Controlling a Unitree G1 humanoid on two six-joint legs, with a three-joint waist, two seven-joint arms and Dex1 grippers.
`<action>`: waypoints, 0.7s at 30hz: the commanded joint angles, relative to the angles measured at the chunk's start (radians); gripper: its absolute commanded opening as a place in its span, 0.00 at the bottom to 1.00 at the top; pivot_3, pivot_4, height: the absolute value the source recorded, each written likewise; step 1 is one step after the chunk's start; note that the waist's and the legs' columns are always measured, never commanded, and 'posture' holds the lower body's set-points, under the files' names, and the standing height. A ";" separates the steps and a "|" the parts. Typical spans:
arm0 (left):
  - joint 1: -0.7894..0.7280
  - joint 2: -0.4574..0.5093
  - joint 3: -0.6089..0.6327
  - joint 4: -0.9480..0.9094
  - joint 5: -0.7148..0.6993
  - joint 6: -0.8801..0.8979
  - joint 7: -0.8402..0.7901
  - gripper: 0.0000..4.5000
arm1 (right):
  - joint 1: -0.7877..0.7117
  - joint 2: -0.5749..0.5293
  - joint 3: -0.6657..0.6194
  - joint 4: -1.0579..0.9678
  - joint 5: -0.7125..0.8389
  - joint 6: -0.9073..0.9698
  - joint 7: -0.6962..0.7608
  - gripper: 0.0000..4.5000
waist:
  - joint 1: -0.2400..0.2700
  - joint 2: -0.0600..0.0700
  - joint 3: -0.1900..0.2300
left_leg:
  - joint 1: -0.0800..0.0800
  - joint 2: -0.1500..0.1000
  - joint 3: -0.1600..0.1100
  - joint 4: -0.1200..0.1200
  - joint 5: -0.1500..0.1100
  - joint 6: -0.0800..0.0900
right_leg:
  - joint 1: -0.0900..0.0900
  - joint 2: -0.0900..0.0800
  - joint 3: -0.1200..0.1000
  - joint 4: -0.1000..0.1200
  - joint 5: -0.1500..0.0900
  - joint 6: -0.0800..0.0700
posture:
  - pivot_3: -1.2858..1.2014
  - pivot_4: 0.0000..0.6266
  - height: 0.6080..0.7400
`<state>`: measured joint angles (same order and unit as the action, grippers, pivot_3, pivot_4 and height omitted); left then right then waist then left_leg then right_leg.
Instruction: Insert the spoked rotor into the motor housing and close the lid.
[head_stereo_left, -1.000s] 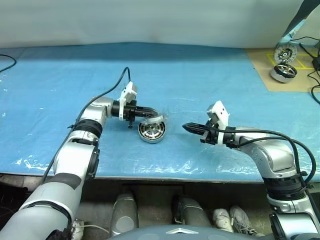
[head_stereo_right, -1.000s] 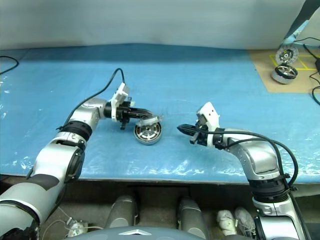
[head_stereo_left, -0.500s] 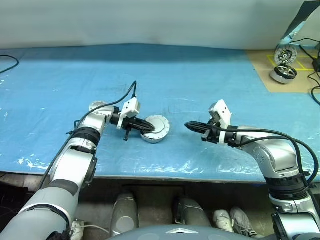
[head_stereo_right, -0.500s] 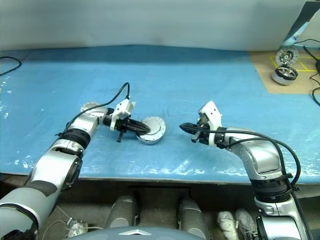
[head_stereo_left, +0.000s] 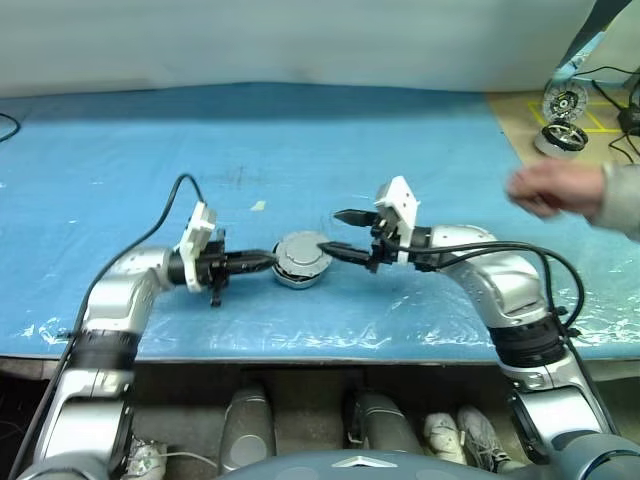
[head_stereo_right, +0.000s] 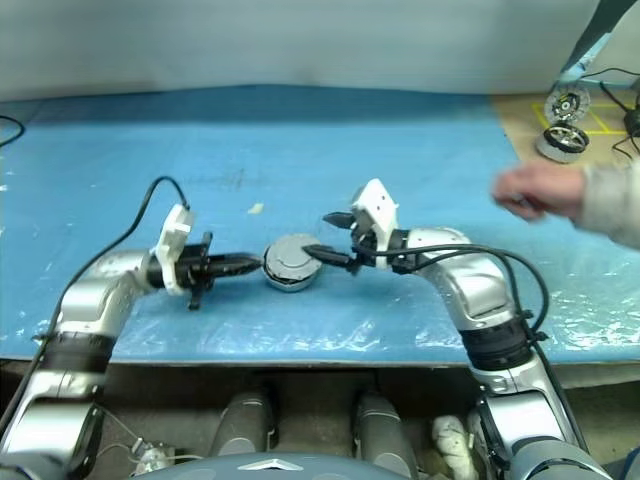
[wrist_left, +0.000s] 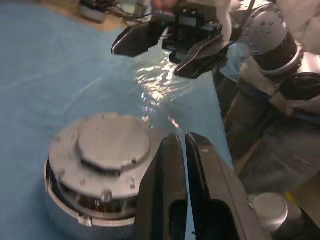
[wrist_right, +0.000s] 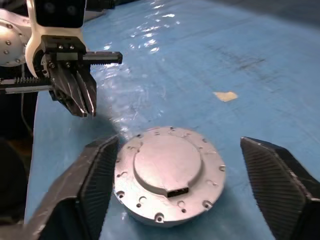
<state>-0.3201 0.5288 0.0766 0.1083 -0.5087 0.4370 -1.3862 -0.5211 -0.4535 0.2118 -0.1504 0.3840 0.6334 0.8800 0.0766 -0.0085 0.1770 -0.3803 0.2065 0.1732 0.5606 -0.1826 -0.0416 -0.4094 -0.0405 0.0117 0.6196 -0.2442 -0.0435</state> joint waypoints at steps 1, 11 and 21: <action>0.089 0.020 0.078 -0.159 -0.047 0.014 0.106 0.05 | -0.059 0.029 0.080 0.077 -0.062 -0.102 0.055 1.00 | -0.001 0.000 0.000 | 0.000 0.000 0.000 0.001 0.000 0.000 | 0.000 0.000 0.000 0.000 -0.001 -0.002 | 0.52 0.24 1.00; 0.260 0.059 0.131 -0.319 -0.095 0.021 0.220 0.05 | -0.120 0.032 0.073 0.172 -0.078 -0.167 0.146 1.00 | -0.005 0.000 0.000 | 0.001 0.000 0.000 0.003 0.000 0.001 | 0.002 -0.001 0.001 0.000 -0.002 -0.002 | 0.52 0.24 1.00; 0.230 0.069 0.102 -0.290 -0.104 0.003 0.230 0.05 | -0.010 -0.050 -0.009 0.103 -0.067 -0.110 0.118 1.00 | -0.005 0.000 0.000 | 0.002 0.000 0.000 0.003 0.000 0.001 | 0.003 0.000 0.001 0.000 -0.002 -0.002 | 0.52 0.24 1.00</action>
<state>-0.0763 0.5853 0.1769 -0.1725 -0.5970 0.4545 -1.1512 -0.5336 -0.4952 0.2400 0.0004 0.3019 0.5222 1.0093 0.0715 -0.0086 0.1772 -0.3779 0.2062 0.1734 0.5635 -0.1823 -0.0407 -0.4065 -0.0403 0.0122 0.6204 -0.2457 -0.0458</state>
